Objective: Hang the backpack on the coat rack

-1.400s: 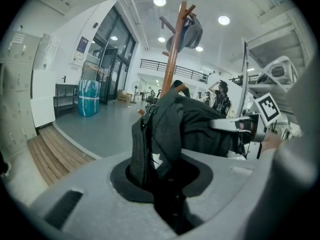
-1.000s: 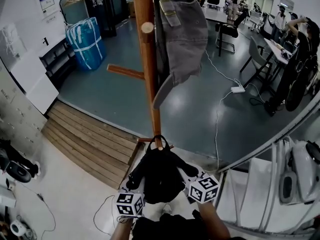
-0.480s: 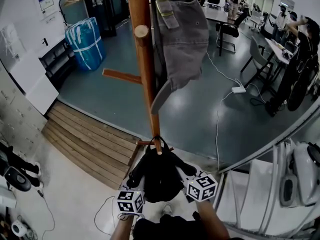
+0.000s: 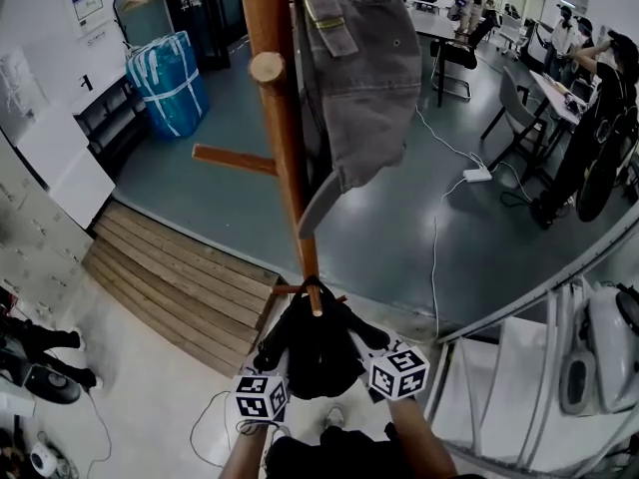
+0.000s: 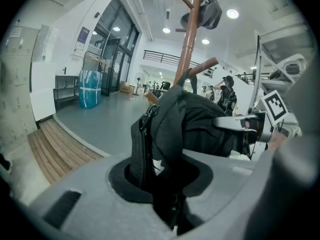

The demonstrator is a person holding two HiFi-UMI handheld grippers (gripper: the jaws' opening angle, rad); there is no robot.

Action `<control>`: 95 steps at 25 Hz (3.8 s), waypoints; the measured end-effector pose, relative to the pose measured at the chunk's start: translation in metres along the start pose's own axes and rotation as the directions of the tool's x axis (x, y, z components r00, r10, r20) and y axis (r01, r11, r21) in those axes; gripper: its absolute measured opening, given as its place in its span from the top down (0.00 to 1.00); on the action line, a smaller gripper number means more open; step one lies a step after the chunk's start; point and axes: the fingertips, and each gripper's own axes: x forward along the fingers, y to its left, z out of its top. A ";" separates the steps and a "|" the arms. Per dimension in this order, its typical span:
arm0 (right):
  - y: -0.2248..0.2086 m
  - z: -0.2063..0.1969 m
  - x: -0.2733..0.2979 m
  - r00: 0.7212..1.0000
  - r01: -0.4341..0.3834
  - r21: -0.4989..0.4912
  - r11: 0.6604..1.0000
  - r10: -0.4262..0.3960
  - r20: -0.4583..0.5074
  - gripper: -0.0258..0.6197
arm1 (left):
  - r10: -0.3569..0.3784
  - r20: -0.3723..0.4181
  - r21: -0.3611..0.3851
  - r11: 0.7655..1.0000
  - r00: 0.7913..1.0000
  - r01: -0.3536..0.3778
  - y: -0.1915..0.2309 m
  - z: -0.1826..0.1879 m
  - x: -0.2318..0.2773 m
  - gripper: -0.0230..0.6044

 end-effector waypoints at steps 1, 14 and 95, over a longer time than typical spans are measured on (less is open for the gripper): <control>-0.001 -0.001 0.001 1.000 0.002 0.000 1.000 -0.002 0.000 0.85 | 0.001 -0.001 0.000 1.000 1.000 -0.001 0.001 0.000 0.001 0.82; -0.013 -0.005 0.006 0.998 0.068 -0.052 0.996 -0.068 0.003 0.83 | 0.058 0.002 0.036 0.998 0.998 -0.058 0.017 -0.004 0.012 0.74; 0.299 -0.084 -0.204 0.868 0.406 0.142 0.903 -0.429 0.248 0.94 | -0.344 0.245 0.235 0.928 0.906 0.289 -0.019 -0.016 -0.310 0.93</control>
